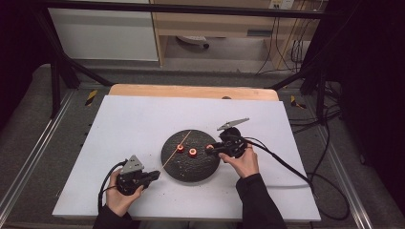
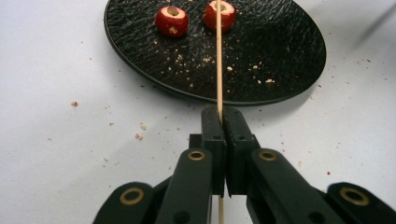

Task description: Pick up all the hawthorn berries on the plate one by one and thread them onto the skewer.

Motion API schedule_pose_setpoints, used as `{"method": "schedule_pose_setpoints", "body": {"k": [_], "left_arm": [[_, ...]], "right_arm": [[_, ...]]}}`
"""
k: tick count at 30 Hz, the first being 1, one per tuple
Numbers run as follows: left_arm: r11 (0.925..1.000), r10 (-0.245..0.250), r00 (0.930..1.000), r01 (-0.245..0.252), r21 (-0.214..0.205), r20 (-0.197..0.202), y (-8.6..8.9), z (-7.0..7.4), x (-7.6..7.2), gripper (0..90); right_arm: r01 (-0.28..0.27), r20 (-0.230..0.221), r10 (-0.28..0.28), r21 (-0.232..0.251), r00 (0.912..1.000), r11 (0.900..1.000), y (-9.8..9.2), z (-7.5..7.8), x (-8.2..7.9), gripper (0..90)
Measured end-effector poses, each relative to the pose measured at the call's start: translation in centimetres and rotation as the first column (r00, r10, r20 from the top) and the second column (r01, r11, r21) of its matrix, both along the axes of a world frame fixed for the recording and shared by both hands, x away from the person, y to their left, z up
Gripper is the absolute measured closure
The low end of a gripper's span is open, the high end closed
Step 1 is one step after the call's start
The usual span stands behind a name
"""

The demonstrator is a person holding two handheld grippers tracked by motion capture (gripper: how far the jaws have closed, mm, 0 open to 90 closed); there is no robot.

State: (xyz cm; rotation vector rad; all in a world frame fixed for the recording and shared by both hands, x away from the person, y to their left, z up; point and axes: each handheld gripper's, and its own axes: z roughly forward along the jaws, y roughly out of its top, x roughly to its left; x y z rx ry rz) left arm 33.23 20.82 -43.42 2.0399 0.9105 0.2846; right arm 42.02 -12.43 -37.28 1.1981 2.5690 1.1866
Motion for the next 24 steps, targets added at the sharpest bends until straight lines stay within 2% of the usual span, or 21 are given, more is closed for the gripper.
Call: {"method": "schedule_pose_setpoints", "body": {"k": [5,7,8,9,13,14,15,16,17,18,19,20,21,22,24], "left_arm": [[1.0,0.001,1.0,-0.001,-0.001,0.001,-0.2,0.0,-0.1,88.0],[1.0,0.002,1.0,-0.002,-0.003,0.001,-0.2,0.0,-0.1,88.1],[1.0,0.003,1.0,-0.003,-0.004,0.003,-0.3,0.0,-0.2,88.0],[1.0,0.002,1.0,-0.002,-0.005,0.003,-0.3,0.0,-0.2,88.0],[1.0,0.0,1.0,0.0,-0.006,0.005,-0.5,0.0,-0.3,88.1],[1.0,0.0,1.0,0.0,-0.007,0.005,-0.5,0.0,-0.3,88.0],[1.0,0.001,1.0,-0.001,-0.01,0.007,-0.6,0.0,-0.4,88.0],[0.9999,0.003,1.0,-0.003,-0.011,0.007,-0.6,0.0,-0.4,88.0],[0.9999,0.001,1.0,0.0,-0.011,0.007,-0.7,0.0,-0.4,88.0],[0.9999,0.001,1.0,-0.001,-0.013,0.009,-0.7,0.0,-0.5,88.0],[0.9999,0.002,1.0,-0.002,-0.015,0.01,-0.8,0.0,-0.5,88.1],[0.9999,0.001,1.0,-0.001,-0.014,0.009,-0.9,-0.1,-0.6,88.1],[0.9999,0.001,0.9999,-0.001,-0.016,0.011,-1.0,-0.1,-0.6,88.1],[0.9998,0.002,0.9999,-0.001,-0.019,0.01,-1.0,-0.1,-0.6,88.1],[0.9997,0.005,0.9999,-0.004,-0.023,0.011,-1.1,-0.1,-0.7,88.0]], "right_arm": [[0.063,0.011,-0.065,0.108,0.9978,0.9921,-0.8,-0.6,-0.5,62.4],[0.09,0.014,-0.093,0.159,0.9955,0.9832,-1.0,-0.9,-0.8,62.5],[0.11,0.024,-0.117,0.202,0.9928,0.9732,-1.1,-1.2,-1.0,62.4],[0.11,0.024,-0.117,0.202,0.9928,0.9732,-1.1,-1.2,-1.0,62.4],[0.158,0.028,-0.174,0.296,0.9844,0.9421,-1.3,-1.6,-1.5,62.4],[0.181,0.026,-0.201,0.344,0.9791,0.9216,-1.3,-1.9,-1.8,62.4],[0.19,0.026,-0.214,0.364,0.9764,0.9117,-1.4,-2.0,-1.8,62.5],[0.19,0.026,-0.214,0.364,0.9764,0.9117,-1.4,-2.0,-1.8,62.5],[0.21,0.023,-0.239,0.399,0.9707,0.8926,-1.3,-2.3,-2.0,62.5],[0.21,0.023,-0.239,0.399,0.9707,0.8926,-1.3,-2.3,-2.0,62.5],[0.217,0.026,-0.25,0.414,0.9679,0.8841,-1.3,-2.4,-2.0,62.5],[0.229,0.025,-0.268,0.444,0.9632,0.8662,-1.2,-2.6,-2.0,62.5],[0.239,0.024,-0.28,0.457,0.9598,0.857,-1.2,-2.6,-2.0,62.5],[0.239,0.024,-0.28,0.457,0.9598,0.857,-1.2,-2.6,-2.0,62.5],[0.244,0.031,-0.295,0.484,0.9549,0.8401,-1.1,-2.7,-2.0,62.5]]}}
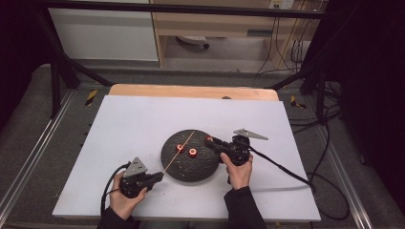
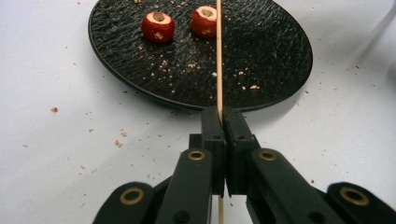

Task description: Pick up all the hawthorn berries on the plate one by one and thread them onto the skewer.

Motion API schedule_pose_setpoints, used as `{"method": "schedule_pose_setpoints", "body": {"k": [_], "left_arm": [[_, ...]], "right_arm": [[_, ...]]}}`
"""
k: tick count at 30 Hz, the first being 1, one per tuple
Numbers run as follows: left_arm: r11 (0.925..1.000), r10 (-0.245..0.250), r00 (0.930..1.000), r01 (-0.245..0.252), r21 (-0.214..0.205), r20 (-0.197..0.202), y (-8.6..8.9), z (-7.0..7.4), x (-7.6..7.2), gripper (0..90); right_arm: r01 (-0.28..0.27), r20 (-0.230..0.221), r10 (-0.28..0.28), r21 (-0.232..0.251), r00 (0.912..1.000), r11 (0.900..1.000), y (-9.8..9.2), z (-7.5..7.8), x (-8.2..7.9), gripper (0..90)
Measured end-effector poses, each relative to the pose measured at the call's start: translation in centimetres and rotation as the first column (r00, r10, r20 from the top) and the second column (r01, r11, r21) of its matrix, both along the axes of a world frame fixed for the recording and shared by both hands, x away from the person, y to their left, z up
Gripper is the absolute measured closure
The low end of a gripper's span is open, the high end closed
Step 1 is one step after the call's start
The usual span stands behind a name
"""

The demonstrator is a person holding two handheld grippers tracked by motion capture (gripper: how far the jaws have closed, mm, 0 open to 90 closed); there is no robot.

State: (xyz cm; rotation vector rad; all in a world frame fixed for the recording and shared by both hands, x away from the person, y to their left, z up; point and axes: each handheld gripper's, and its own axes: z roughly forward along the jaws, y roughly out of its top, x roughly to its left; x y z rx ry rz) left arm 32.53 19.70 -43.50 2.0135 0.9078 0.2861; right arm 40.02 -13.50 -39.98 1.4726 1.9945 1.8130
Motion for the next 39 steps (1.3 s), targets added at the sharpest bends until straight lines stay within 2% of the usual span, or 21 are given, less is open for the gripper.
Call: {"method": "schedule_pose_setpoints", "body": {"k": [5,6,11,12,15,16,18,19,21,23,24,25,29,32,39], "left_arm": [[0.9997,0.014,0.9999,-0.014,-0.018,0.006,-0.2,0.0,-0.2,88.0],[0.9996,0.018,0.9998,-0.017,-0.021,0.008,-0.3,0.0,-0.2,88.1],[0.9989,0.028,0.9996,-0.028,-0.039,0.008,-0.8,0.1,-0.4,88.0],[0.9986,0.032,0.9995,-0.031,-0.042,0.009,-0.9,0.2,-0.4,88.0],[0.9977,0.04,0.999,-0.039,-0.055,0.019,-1.4,0.3,-0.3,88.0],[0.9972,0.044,0.9988,-0.043,-0.062,0.021,-1.6,0.4,-0.3,88.0],[0.9963,0.049,0.9985,-0.047,-0.072,0.025,-2.0,0.5,-0.2,88.1],[0.9961,0.049,0.9984,-0.047,-0.075,0.029,-2.2,0.5,-0.2,88.1],[0.9955,0.054,0.9979,-0.051,-0.08,0.036,-2.6,0.6,-0.1,88.1],[0.9948,0.056,0.9978,-0.053,-0.087,0.036,-3.1,0.7,-0.1,88.1],[0.9944,0.056,0.9976,-0.053,-0.091,0.039,-3.3,0.7,-0.1,88.2],[0.9941,0.056,0.9976,-0.052,-0.095,0.04,-3.5,0.7,-0.1,88.2],[0.9943,0.046,0.9977,-0.041,-0.098,0.05,-4.4,0.6,-0.4,88.1],[0.9932,0.043,0.9971,-0.036,-0.111,0.062,-4.9,0.7,-0.7,88.2],[0.9924,0.037,0.9958,-0.027,-0.12,0.083,-5.5,0.8,-1.0,88.2]], "right_arm": [[0.052,0.033,-0.055,0.075,0.998,0.9958,0.3,0.0,0.1,62.6],[0.065,0.051,-0.071,0.106,0.9962,0.9923,0.4,0.0,0.3,62.7],[0.094,0.073,-0.106,0.146,0.9917,0.9849,0.5,0.0,0.7,62.7],[0.107,0.078,-0.122,0.172,0.9894,0.9792,0.6,0.0,0.9,62.8],[0.117,0.081,-0.135,0.201,0.9875,0.9727,0.6,0.0,1.1,62.8],[0.127,0.082,-0.149,0.235,0.9853,0.9638,0.7,0.0,1.3,62.9],[0.135,0.082,-0.161,0.259,0.9835,0.9563,0.7,0.1,1.5,62.9],[0.135,0.082,-0.161,0.259,0.9835,0.9563,0.7,0.1,1.5,62.9],[0.144,0.094,-0.178,0.29,0.9794,0.9462,0.6,0.3,1.7,62.9],[0.148,0.095,-0.183,0.298,0.9785,0.9432,0.6,0.4,1.7,63.0],[0.152,0.101,-0.192,0.314,0.9761,0.9371,0.5,0.5,1.8,62.9],[0.152,0.101,-0.192,0.314,0.9761,0.9371,0.5,0.5,1.8,62.9],[0.16,0.107,-0.207,0.341,0.9724,0.9265,0.4,0.7,1.8,63.0],[0.165,0.105,-0.218,0.373,0.9703,0.9132,0.4,0.8,1.7,63.0],[0.169,0.112,-0.229,0.393,0.967,0.9037,0.4,0.9,1.7,63.1]]}}
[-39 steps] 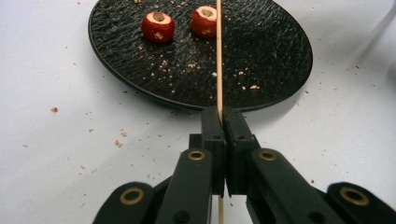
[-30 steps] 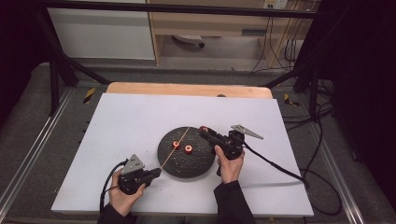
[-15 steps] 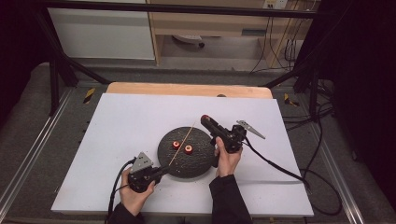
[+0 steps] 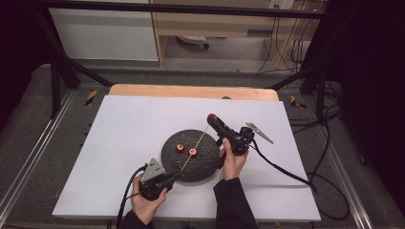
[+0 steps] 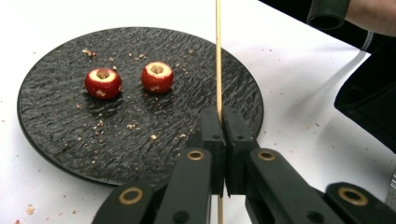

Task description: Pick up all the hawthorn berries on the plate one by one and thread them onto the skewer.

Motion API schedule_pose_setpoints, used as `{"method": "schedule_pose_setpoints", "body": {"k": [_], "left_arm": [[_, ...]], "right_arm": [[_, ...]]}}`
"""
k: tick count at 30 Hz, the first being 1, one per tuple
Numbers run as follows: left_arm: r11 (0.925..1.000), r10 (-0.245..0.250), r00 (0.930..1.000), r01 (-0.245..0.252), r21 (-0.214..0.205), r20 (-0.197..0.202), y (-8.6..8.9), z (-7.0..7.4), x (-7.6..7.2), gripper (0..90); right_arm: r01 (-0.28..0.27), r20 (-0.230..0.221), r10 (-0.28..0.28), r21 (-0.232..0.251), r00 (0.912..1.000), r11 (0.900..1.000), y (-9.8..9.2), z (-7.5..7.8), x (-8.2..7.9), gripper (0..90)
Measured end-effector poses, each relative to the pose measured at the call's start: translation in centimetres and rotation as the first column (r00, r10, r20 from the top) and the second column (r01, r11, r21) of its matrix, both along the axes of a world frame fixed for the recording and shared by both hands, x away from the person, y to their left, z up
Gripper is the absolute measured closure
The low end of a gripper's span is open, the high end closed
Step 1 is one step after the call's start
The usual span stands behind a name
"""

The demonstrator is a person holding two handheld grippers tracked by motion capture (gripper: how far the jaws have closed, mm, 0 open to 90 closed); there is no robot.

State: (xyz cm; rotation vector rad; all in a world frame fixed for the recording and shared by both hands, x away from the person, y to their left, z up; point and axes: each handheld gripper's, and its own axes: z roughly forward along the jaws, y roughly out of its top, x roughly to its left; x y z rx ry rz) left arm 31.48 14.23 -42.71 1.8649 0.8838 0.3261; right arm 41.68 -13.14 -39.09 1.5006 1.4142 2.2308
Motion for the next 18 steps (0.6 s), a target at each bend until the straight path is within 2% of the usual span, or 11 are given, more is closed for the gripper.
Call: {"method": "schedule_pose_setpoints", "body": {"k": [6,18], "left_arm": [[1.0,0.005,1.0,-0.004,-0.002,0.002,-0.02,0.08,-0.02,88.1],[0.9999,0.01,0.9999,-0.01,-0.004,0.01,-0.19,0.09,-0.04,88.2]], "right_arm": [[-0.002,0.005,0.001,0.031,1.0,0.9995,0.14,-0.06,-0.15,63.0],[-0.007,0.007,0.007,0.052,1.0,0.9986,0.18,-0.06,-0.16,63.1]]}}
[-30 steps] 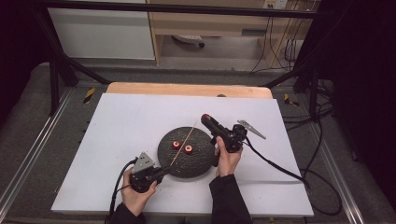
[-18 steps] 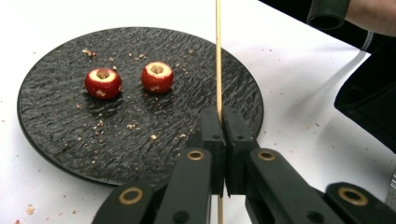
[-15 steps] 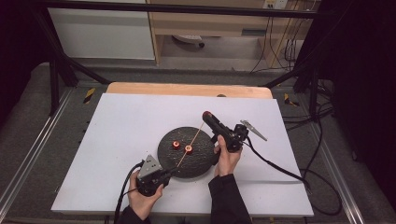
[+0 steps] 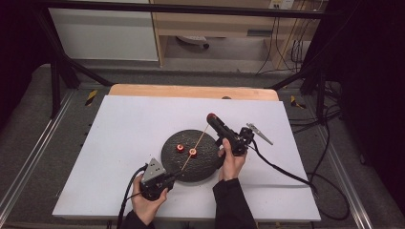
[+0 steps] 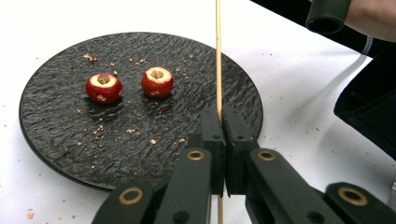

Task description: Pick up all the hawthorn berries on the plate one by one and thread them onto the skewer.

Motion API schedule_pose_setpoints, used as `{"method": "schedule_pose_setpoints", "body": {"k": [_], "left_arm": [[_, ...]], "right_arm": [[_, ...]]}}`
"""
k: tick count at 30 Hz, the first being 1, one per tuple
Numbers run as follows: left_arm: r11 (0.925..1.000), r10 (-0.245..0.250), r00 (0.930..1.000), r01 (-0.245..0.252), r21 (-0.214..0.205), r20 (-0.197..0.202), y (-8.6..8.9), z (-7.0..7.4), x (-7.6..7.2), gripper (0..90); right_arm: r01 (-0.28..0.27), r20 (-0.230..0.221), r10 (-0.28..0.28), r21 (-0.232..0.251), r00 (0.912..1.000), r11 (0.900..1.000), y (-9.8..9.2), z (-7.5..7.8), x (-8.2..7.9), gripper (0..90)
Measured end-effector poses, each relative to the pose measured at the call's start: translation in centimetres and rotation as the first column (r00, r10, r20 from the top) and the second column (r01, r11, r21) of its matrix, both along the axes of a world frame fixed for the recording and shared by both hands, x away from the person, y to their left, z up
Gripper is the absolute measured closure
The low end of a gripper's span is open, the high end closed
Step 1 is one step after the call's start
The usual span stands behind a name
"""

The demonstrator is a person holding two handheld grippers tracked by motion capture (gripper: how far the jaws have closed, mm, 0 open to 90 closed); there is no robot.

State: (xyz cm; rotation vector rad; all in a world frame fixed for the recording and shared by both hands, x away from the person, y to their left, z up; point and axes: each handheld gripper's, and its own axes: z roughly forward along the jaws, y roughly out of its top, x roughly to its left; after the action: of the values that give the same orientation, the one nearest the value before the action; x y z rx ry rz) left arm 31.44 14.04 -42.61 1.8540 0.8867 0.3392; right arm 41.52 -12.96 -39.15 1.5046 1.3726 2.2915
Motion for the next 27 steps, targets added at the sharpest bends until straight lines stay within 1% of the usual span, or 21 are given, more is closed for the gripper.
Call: {"method": "schedule_pose_setpoints", "body": {"k": [5,6,10,13,17,18,22,26,27], "left_arm": [[0.9999,0.011,0.9999,-0.011,-0.008,0.002,-0.5,0.1,0.1,88.2],[0.9998,0.014,0.9999,-0.014,-0.015,0.0,-0.7,0.1,0.1,88.2],[0.999,0.035,0.9994,-0.035,-0.027,0.003,-1.3,0.3,0.2,88.2],[0.9983,0.044,0.999,-0.044,-0.038,-0.004,-1.7,0.5,0.4,88.2],[0.9979,0.048,0.9988,-0.048,-0.044,-0.001,-2.1,0.7,0.6,88.2],[0.9977,0.052,0.9987,-0.052,-0.044,0.0,-2.1,0.8,0.7,88.2],[0.9972,0.056,0.9984,-0.056,-0.049,-0.008,-2.1,1.0,1.2,88.2],[0.9976,0.054,0.9985,-0.054,-0.043,-0.013,-2.1,1.2,1.7,88.2],[0.9978,0.051,0.9986,-0.051,-0.043,-0.013,-2.2,1.2,1.9,88.2]], "right_arm": [[-0.003,-0.001,0.003,0.009,1.0,1.0,0.2,-0.2,0.0,63.1],[-0.005,-0.005,0.005,0.017,1.0,0.9998,0.2,-0.3,-0.1,63.1],[-0.006,-0.004,0.006,0.022,1.0,0.9997,0.4,-0.4,-0.1,63.1],[-0.01,-0.006,0.01,0.02,0.9999,0.9998,0.4,-0.5,-0.2,63.2],[-0.018,-0.007,0.018,0.009,0.9998,0.9998,0.6,-0.8,-0.3,63.2],[-0.025,-0.009,0.025,-0.003,0.9997,0.9997,0.7,-0.9,-0.5,63.2],[-0.034,-0.011,0.034,-0.017,0.9994,0.9993,0.9,-1.3,-0.6,63.2],[-0.043,-0.01,0.042,-0.034,0.9991,0.9985,1.1,-1.5,-0.9,63.3],[-0.046,-0.013,0.046,-0.031,0.9989,0.9984,1.1,-1.5,-1.0,63.3]]}}
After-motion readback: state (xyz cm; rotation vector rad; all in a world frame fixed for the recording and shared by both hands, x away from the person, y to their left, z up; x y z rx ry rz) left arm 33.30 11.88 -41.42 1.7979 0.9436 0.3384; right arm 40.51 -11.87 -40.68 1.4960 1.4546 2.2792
